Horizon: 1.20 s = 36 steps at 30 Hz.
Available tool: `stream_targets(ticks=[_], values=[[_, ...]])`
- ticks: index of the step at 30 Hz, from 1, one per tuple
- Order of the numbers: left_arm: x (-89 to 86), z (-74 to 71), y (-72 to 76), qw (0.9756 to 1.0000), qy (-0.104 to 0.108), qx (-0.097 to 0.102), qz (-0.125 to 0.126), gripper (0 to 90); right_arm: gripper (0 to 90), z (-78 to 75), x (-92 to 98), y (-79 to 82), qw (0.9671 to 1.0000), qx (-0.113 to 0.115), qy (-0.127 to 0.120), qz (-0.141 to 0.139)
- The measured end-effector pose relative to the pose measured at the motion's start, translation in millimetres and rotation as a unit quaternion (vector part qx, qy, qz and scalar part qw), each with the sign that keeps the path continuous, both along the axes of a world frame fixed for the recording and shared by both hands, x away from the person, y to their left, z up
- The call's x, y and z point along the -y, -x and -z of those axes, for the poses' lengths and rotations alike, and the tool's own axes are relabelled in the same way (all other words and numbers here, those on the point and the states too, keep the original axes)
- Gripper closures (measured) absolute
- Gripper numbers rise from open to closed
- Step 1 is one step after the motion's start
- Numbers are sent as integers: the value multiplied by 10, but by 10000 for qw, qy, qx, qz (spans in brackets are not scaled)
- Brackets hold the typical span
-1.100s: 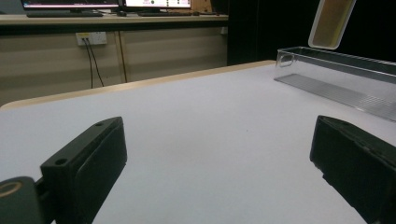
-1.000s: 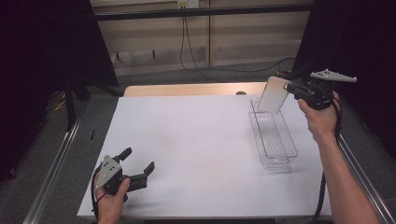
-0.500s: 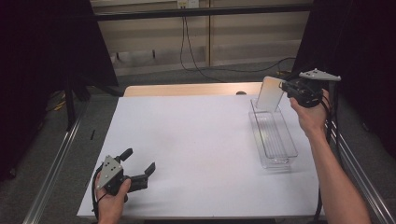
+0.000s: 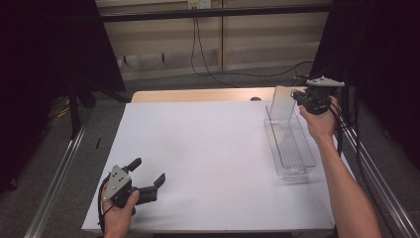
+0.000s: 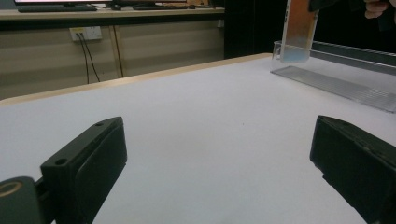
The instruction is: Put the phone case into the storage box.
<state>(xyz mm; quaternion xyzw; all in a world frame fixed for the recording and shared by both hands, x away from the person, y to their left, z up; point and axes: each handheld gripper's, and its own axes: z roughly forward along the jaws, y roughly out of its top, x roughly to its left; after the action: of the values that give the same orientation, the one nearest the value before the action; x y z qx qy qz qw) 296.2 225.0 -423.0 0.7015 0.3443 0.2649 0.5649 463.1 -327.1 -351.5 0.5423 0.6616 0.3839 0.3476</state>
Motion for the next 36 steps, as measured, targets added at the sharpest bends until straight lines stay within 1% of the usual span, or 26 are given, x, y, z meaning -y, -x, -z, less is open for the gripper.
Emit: stream_targets(ticks=[3,4,10,12,16,18,25,28,36], values=[[5,4,0,10000,-22,-34,48,39,841,38,-23,-27,10000,-56,5,28],[6,5,-1,10000,-52,-30,63,39,841,48,-31,-36,10000,-62,2,38],[21,9,-3,9999,-71,-53,94,39,841,64,-46,-60,9999,-65,87,53],[21,10,-3,9999,-76,-52,86,39,842,78,-38,-70,9999,-72,90,85],[24,16,-5,9999,-103,-74,77,39,841,103,-24,-92,9999,-111,56,60],[22,18,-12,9999,-89,-82,76,39,841,116,-35,-101,9998,-126,115,59],[13,18,-19,9999,-55,-86,66,39,841,155,-46,-124,9998,-166,112,25],[12,19,-18,9999,-52,-86,74,39,841,147,-36,-120,9997,-222,109,12],[23,22,-27,9999,-41,-100,101,39,845,122,19,-95,9986,-486,177,-86]])
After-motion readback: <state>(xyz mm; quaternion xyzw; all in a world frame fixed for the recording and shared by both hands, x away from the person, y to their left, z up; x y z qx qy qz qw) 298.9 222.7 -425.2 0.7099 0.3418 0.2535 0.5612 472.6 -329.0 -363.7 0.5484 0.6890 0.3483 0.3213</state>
